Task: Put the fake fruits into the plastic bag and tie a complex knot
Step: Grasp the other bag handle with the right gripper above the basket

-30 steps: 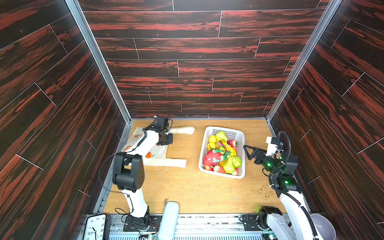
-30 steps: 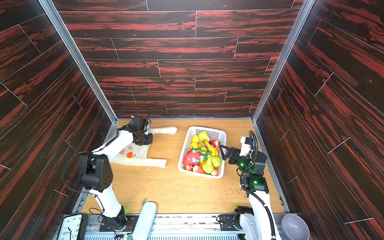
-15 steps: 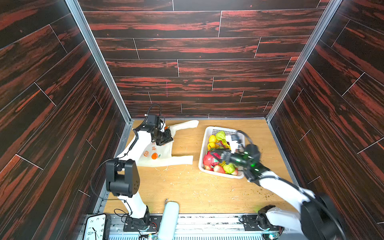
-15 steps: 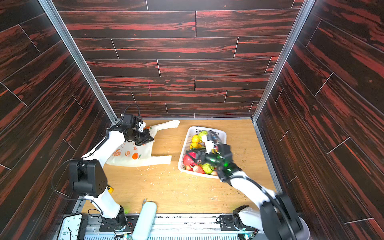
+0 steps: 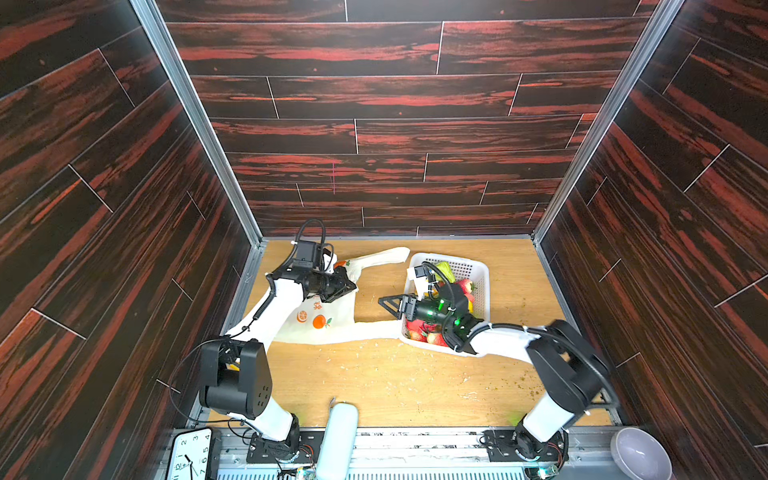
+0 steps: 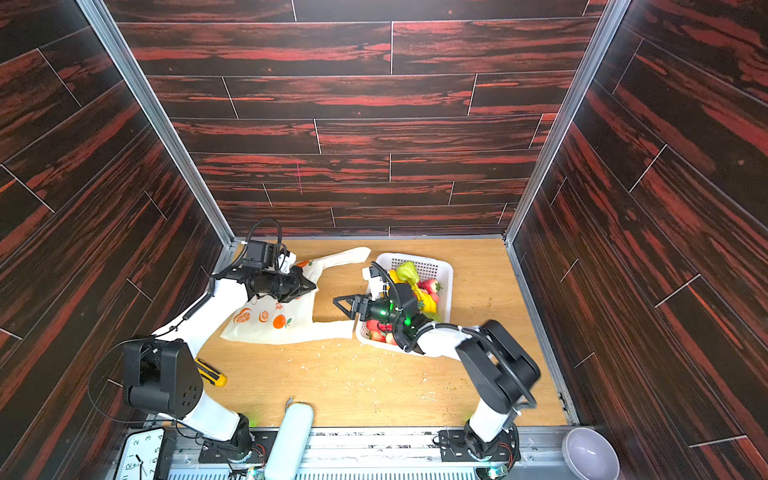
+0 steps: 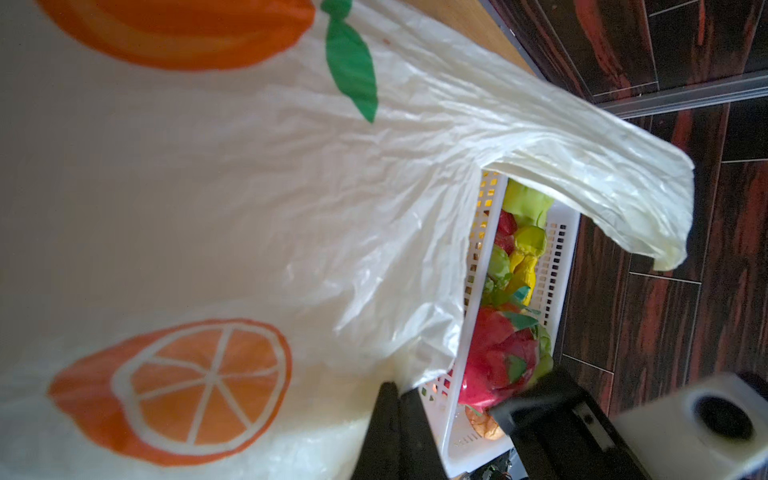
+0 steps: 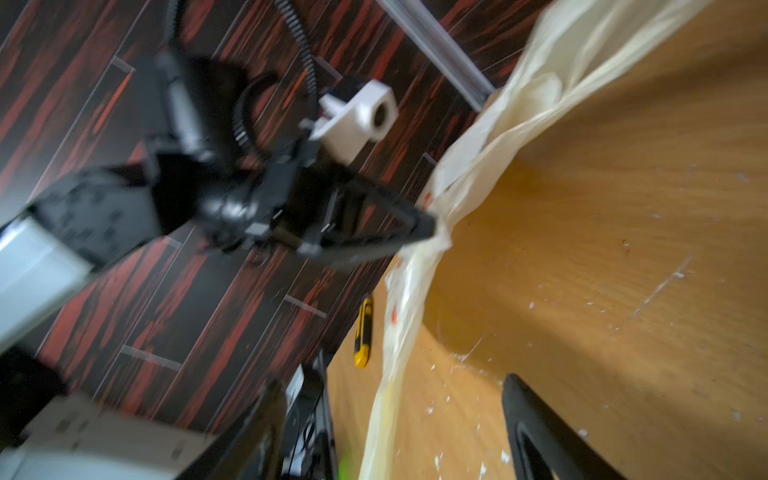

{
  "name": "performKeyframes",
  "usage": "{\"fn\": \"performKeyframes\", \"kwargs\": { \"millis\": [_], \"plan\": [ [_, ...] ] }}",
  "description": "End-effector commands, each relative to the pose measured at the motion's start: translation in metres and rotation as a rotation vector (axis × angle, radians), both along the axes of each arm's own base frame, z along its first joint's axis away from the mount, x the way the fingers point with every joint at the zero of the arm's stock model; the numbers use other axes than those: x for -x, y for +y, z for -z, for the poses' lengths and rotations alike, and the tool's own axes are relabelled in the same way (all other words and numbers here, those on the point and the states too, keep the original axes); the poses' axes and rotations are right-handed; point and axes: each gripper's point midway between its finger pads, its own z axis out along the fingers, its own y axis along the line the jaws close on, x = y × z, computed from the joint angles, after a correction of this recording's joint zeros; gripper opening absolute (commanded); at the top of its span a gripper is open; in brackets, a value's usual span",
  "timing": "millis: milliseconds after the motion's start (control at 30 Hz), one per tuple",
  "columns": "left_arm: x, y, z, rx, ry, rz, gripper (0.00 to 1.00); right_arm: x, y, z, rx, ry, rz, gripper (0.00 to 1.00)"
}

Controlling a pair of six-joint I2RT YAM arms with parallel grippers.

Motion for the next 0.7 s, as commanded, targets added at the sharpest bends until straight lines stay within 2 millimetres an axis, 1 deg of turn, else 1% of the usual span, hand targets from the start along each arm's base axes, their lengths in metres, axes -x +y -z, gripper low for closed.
{"fn": "performKeyframes", "kwargs": {
  "millis": [0, 133, 200, 267, 367, 400, 600, 667],
  "plan": [
    [0.008, -0.004, -0.017, 0.016, -0.045, 0.001, 0.00, -0.032, 0.002, -0.009, -0.052, 0.032, 0.120, 0.81],
    [0.015, -0.005, -0.022, 0.021, -0.055, 0.009, 0.00, -0.050, 0.007, -0.006, -0.092, 0.123, 0.161, 0.79],
    [0.018, -0.006, -0.025, 0.025, -0.063, 0.009, 0.00, -0.059, 0.007, 0.001, -0.082, 0.176, 0.194, 0.77],
    [0.021, -0.006, -0.027, 0.030, -0.068, 0.011, 0.00, -0.066, 0.010, 0.006, -0.081, 0.223, 0.217, 0.73],
    [0.023, -0.009, -0.033, 0.038, -0.082, 0.019, 0.00, -0.074, 0.015, 0.004, -0.107, 0.255, 0.227, 0.67],
    [0.024, -0.011, -0.034, 0.043, -0.083, 0.025, 0.00, -0.077, 0.018, 0.008, -0.097, 0.280, 0.228, 0.66],
    [0.030, -0.016, -0.042, 0.051, -0.105, 0.061, 0.00, -0.089, 0.029, 0.003, -0.111, 0.285, 0.223, 0.64],
    [0.031, -0.016, -0.043, 0.051, -0.111, 0.065, 0.00, -0.094, 0.032, 0.005, -0.101, 0.294, 0.230, 0.64]
  ]
}}
